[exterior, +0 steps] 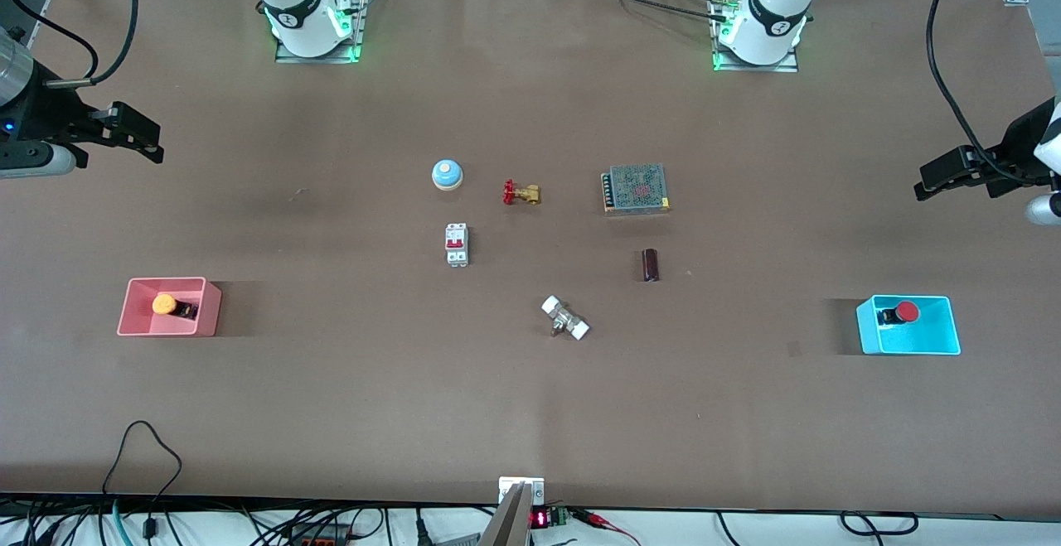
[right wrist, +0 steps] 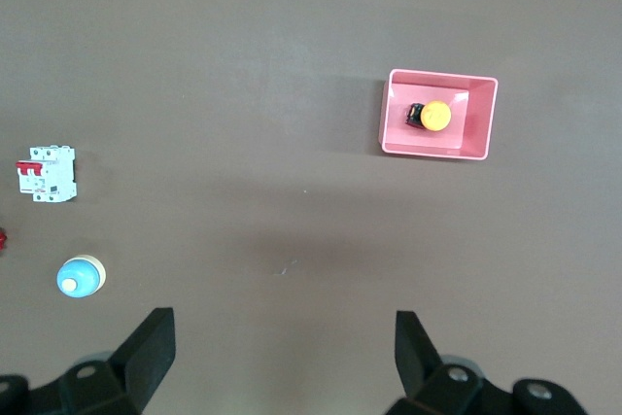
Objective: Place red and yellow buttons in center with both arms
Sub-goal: 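Reach the right gripper to the yellow button while the left gripper reaches the red button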
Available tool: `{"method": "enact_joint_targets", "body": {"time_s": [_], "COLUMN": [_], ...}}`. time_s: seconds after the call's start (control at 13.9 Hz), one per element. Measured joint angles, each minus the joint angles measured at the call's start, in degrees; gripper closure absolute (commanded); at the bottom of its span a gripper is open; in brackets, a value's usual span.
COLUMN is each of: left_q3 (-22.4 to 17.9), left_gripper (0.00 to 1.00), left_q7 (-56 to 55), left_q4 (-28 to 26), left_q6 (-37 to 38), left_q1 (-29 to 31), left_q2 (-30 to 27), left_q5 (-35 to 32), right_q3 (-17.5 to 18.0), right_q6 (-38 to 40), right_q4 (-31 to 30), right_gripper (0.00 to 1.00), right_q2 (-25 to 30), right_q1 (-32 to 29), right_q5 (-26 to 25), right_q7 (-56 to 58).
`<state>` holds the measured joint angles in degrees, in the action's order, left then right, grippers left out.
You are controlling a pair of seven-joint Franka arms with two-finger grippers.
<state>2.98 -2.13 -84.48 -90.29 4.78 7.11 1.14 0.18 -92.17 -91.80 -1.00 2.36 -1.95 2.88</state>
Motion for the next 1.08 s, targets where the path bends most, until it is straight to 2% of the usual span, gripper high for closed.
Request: {"method": "enact_joint_targets", "body": {"time_s": [0.5, 0.72, 0.86, 1.08], "left_q3": [0.0, -0.1, -0.2, -0.4], "left_gripper": [0.00, 0.00, 0.00, 0.00], "left_q7": [0.0, 0.0, 0.0, 0.2], "left_q4": [-3.4, -4.8, -5.2, -5.2], "left_q6": [-0.1, -1.1, -4.4, -9.6], "left_q1": [0.1, 0.6, 1.2, 3.5], "left_q2": [0.4, 4.6, 9.4, 17.0], "left_q5": [0.0, -0.1, -0.1, -0.1], "right_q3": [0.3, 0.2, -0.2, -0.5], "right_q6": [0.0, -1.6, -6.5, -20.9], "right_q4": [-0.4, -0.6, -1.0, -1.5], "right_gripper": [0.00, 0.00, 0.00, 0.00], "right_q2": [-1.5, -5.6, -9.2, -16.9], "right_q1": [0.0, -0.6, -2.6, -8.5], "right_q5": [0.0, -0.6, -1.7, -1.8], "right_q7": [0.1, 3.2, 8.0, 19.0]}}
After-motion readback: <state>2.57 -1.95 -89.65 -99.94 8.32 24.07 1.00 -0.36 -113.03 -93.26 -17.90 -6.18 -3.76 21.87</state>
